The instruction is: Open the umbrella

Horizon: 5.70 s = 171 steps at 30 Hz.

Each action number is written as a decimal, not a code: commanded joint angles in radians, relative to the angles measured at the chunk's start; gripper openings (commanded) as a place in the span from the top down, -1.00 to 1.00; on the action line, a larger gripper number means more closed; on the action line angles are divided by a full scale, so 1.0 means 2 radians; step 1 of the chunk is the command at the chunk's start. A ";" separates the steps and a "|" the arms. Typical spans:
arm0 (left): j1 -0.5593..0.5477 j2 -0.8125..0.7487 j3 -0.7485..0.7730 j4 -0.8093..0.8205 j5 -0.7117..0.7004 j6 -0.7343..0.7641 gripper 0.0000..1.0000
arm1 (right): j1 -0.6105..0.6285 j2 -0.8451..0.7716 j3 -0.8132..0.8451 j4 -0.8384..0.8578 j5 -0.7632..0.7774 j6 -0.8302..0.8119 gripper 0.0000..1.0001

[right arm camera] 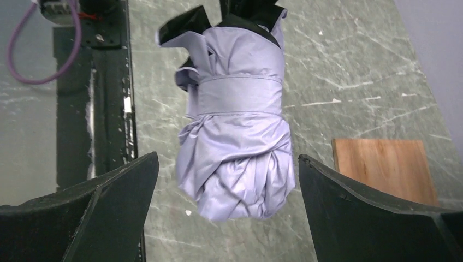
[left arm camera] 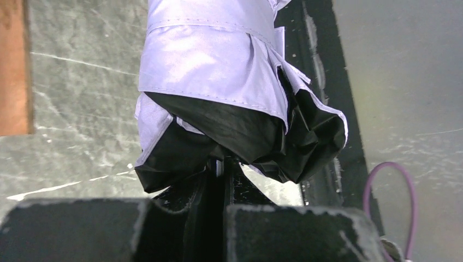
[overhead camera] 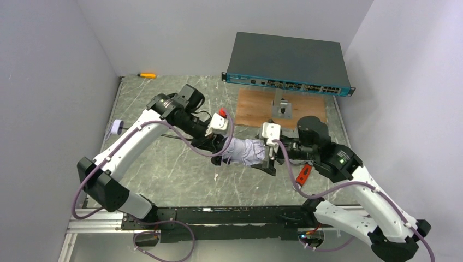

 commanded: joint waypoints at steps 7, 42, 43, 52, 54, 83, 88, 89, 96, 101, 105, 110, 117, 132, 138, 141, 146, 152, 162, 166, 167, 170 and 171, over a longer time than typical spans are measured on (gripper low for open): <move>0.024 0.039 0.068 -0.091 0.122 0.003 1.00 | 0.087 0.045 -0.012 0.038 0.129 -0.099 -0.99; -0.139 -0.190 -0.103 0.211 -0.137 0.055 -0.02 | -0.052 0.129 -0.023 0.082 -0.157 0.200 1.00; -0.156 -0.186 -0.104 0.213 -0.152 0.053 0.05 | -0.052 0.130 -0.025 0.085 -0.163 0.206 1.00; -0.233 -0.161 -0.117 0.221 -0.232 0.056 0.19 | -0.052 0.138 -0.019 0.093 -0.169 0.217 1.00; -0.235 -0.160 -0.122 0.224 -0.248 0.056 0.21 | -0.052 0.136 -0.019 0.090 -0.170 0.213 1.00; -0.247 -0.189 -0.191 0.252 -0.274 0.070 0.46 | -0.077 0.151 -0.030 0.161 -0.226 0.322 1.00; -0.247 -0.186 -0.203 0.264 -0.301 0.067 0.53 | -0.076 0.149 -0.030 0.155 -0.234 0.317 1.00; -0.247 -0.187 -0.205 0.264 -0.303 0.066 0.67 | -0.076 0.148 -0.030 0.156 -0.234 0.318 1.00; -0.248 -0.211 -0.249 0.257 -0.260 0.070 1.00 | -0.092 0.161 -0.030 0.187 -0.254 0.350 1.00; -0.258 -0.229 -0.308 0.244 -0.224 0.065 1.00 | -0.119 0.171 -0.026 0.234 -0.271 0.409 1.00; -0.258 -0.222 -0.309 0.237 -0.207 0.065 1.00 | -0.128 0.173 -0.031 0.256 -0.276 0.431 1.00; -0.258 -0.218 -0.308 0.244 -0.197 0.057 1.00 | -0.132 0.174 -0.029 0.262 -0.279 0.436 1.00; -0.231 -0.302 -0.266 0.238 -0.167 -0.004 -0.81 | -0.133 0.157 -0.036 0.223 -0.261 0.388 1.00; 0.024 -0.284 -0.224 0.230 -0.147 0.041 -0.68 | -0.131 0.105 -0.049 0.143 -0.227 0.243 1.00; 0.022 -0.227 -0.217 0.237 -0.172 0.062 -0.37 | -0.128 0.092 -0.050 0.144 -0.229 0.231 1.00; 0.022 -0.223 -0.222 0.267 -0.192 0.073 0.24 | -0.127 0.085 -0.050 0.132 -0.227 0.202 1.00; 0.023 -0.235 -0.210 0.281 -0.201 0.097 1.00 | -0.128 0.059 -0.074 0.096 -0.212 0.191 -0.05; 0.013 -0.291 -0.218 0.333 -0.197 0.251 1.00 | -0.128 0.042 -0.070 0.069 -0.171 0.189 -1.00; -0.018 -0.278 -0.214 0.303 -0.269 0.472 1.00 | -0.127 0.091 0.022 0.066 -0.184 0.168 -1.00; -0.017 -0.270 -0.207 0.295 -0.286 0.484 1.00 | -0.128 0.077 0.073 -0.089 -0.168 0.014 -1.00; -0.018 -0.269 -0.205 0.294 -0.287 0.486 1.00 | -0.127 0.067 0.071 -0.117 -0.164 0.004 -1.00; -0.017 -0.279 -0.222 0.327 -0.276 0.503 1.00 | -0.127 0.042 0.066 -0.096 -0.155 0.039 -1.00; -0.017 -0.283 -0.232 0.343 -0.270 0.510 1.00 | -0.127 0.043 0.067 -0.066 -0.155 0.068 -1.00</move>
